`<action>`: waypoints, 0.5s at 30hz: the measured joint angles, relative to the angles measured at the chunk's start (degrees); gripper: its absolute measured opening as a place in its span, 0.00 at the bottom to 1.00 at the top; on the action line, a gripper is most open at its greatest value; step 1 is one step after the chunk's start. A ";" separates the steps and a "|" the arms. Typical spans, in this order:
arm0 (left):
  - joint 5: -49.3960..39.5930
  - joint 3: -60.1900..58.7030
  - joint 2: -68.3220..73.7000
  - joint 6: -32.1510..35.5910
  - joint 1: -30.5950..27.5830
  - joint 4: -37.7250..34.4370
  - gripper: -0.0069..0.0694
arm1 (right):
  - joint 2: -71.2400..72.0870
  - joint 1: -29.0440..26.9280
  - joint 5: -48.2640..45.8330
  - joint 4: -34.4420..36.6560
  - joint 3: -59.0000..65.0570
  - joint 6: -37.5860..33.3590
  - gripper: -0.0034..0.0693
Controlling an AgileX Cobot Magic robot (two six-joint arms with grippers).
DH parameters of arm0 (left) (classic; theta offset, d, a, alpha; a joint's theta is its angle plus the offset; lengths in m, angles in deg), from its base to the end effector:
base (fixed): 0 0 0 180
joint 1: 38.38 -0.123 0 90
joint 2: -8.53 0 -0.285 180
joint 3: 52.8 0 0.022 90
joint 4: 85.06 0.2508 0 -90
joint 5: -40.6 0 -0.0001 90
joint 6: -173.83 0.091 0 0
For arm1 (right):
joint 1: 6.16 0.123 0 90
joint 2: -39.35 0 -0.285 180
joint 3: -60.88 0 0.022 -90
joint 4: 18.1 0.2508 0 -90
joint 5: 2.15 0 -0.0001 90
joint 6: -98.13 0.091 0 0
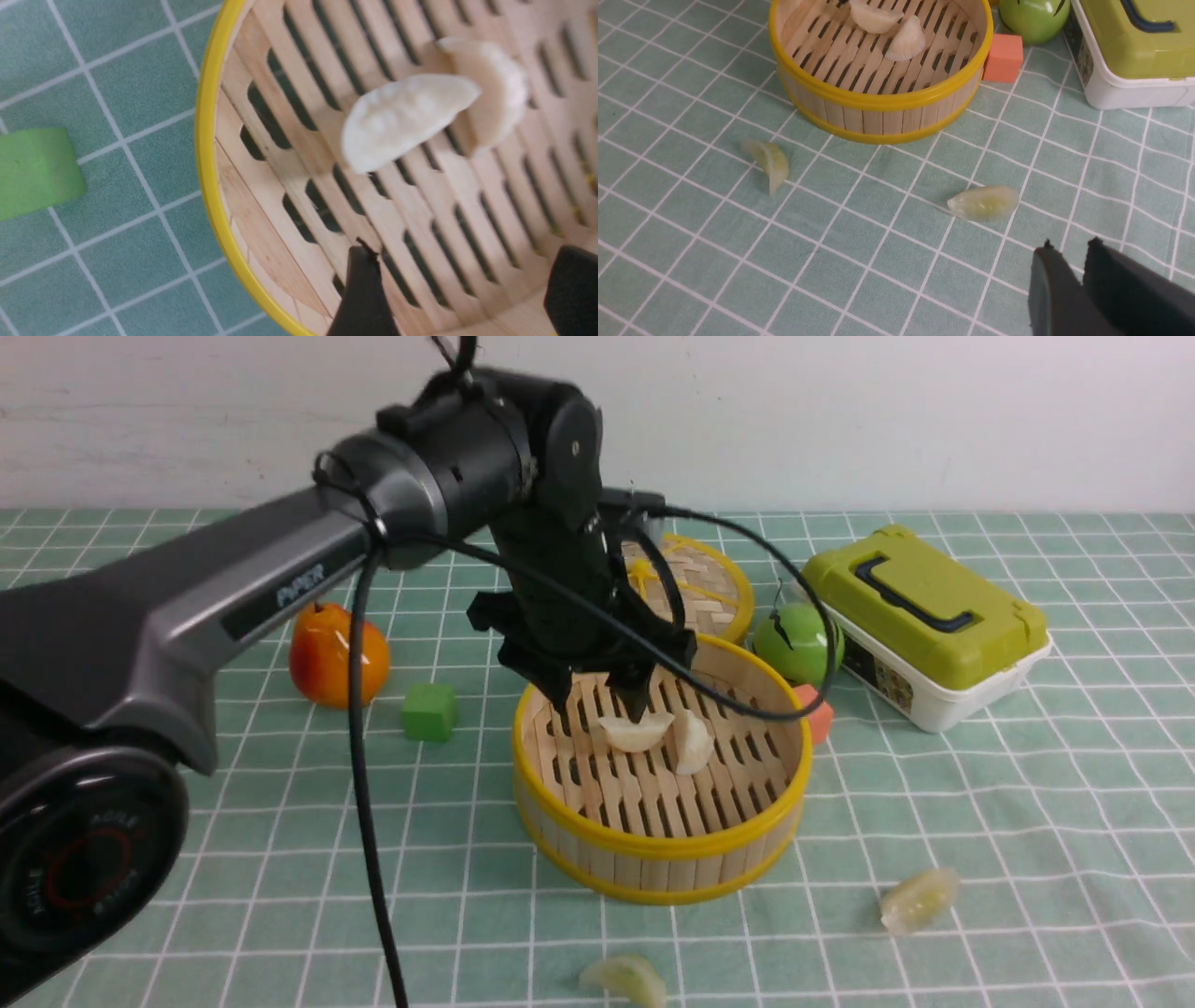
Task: Put the dumplings into the steamer on the table with the blue tablecloth.
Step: 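Place the dumpling into the bamboo steamer basket with the left gripper, then reach for and grasp a dumpling lying on the table beside the steamer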
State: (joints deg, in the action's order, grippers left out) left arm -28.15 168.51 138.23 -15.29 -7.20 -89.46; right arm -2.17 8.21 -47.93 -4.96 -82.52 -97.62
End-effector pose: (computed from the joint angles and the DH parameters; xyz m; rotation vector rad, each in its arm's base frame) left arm 0.3965 -0.2475 0.2877 0.5134 2.7307 -0.2942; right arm 0.0957 0.0398 0.3359 -0.4832 2.0964 0.2557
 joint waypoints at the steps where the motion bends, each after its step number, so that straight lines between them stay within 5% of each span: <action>1: -0.48 0.58 -0.92 0.00 0.06 -0.37 0.72 | 0.00 0.00 0.31 0.01 0.00 0.00 0.20; 8: -1.64 -7.69 -10.89 2.17 6.02 0.52 0.69 | 0.00 0.00 0.50 -0.14 0.00 0.00 0.21; 15: -1.95 -27.19 -17.10 13.63 14.31 1.47 0.68 | 0.00 0.00 0.01 -0.09 0.00 0.00 0.22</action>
State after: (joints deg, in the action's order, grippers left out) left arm -30.11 141.32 121.14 -1.66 7.11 -87.99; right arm -2.17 8.21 -47.91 -5.05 -82.52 -97.62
